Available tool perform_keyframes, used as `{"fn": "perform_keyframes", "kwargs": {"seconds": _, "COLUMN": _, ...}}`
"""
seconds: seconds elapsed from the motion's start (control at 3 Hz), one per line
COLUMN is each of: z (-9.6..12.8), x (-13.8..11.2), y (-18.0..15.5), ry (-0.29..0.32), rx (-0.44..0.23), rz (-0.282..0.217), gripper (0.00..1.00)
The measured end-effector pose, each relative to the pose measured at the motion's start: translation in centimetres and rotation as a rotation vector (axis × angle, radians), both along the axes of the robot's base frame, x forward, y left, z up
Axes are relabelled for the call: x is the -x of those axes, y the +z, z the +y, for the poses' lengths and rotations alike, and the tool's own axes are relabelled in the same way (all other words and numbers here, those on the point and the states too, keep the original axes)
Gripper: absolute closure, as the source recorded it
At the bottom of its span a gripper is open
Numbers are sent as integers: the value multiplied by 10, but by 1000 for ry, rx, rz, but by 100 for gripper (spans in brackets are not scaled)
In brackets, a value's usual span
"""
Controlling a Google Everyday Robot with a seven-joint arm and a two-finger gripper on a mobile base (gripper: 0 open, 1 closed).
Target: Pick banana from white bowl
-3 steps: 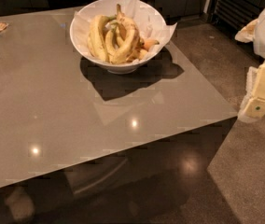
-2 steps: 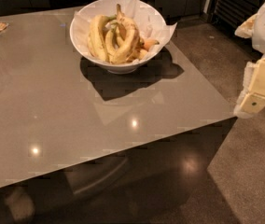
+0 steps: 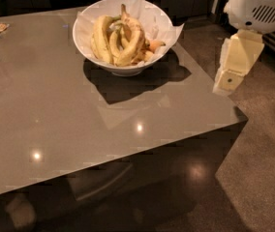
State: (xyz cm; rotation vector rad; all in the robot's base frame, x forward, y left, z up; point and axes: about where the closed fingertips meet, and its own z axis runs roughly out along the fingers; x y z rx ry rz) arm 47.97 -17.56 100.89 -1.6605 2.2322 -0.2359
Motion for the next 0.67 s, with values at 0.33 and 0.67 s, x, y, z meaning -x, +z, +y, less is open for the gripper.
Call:
{"fn": "perform_keyframes", "kwargs": {"seconds": 0.33, "z": 2, "x": -3, "y": 3, "ry": 1, "rx": 5, "rz": -13, "gripper": 0}}
{"fn": "perform_keyframes", "kwargs": {"seconds": 0.67, "z": -6, "x": -17, "y": -1, "ry": -15, "rx": -112, "rz": 28, "gripper": 0}}
